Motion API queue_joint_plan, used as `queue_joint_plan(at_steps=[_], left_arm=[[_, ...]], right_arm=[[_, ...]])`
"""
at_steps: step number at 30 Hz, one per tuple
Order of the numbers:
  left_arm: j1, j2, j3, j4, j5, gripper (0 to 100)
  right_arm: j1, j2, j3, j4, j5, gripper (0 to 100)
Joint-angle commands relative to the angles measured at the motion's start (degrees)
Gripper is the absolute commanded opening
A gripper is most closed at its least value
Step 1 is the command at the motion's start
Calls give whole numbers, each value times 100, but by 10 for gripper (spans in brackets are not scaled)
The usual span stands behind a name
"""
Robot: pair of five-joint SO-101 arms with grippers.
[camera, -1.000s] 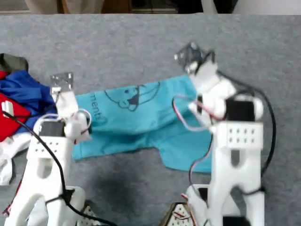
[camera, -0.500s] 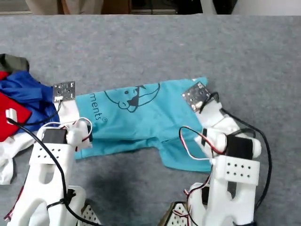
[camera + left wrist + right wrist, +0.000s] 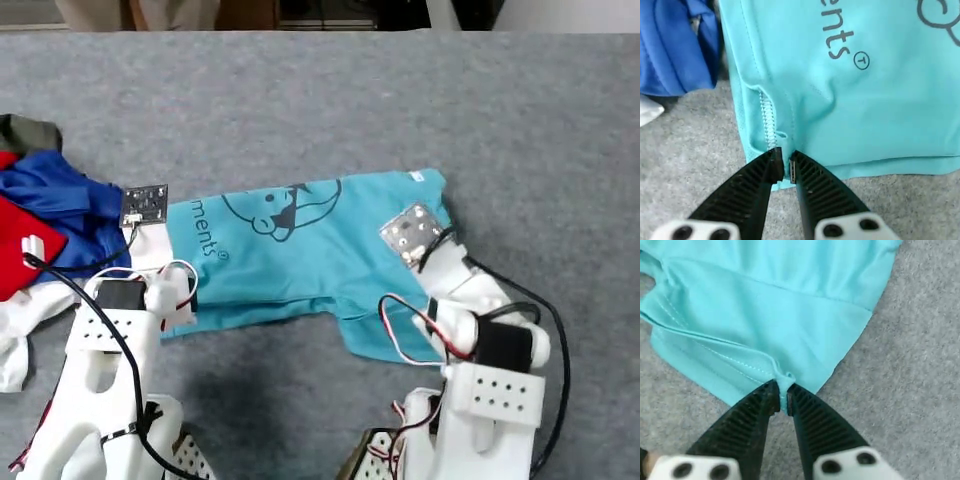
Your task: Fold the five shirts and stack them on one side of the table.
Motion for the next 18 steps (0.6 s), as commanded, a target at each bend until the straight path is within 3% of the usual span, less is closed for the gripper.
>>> queue_joint_plan(at_steps=[1,12,18], left_arm=[[35,-127,-53,88,-79,19],[-158,-84,-18,123,-466,20],[-167,-127,-158,343,-466,61]], right_arm=[[462,-207,13,97,299,5],[488,-233,330,97,1029,16],[497,-233,312,123,1609,181]])
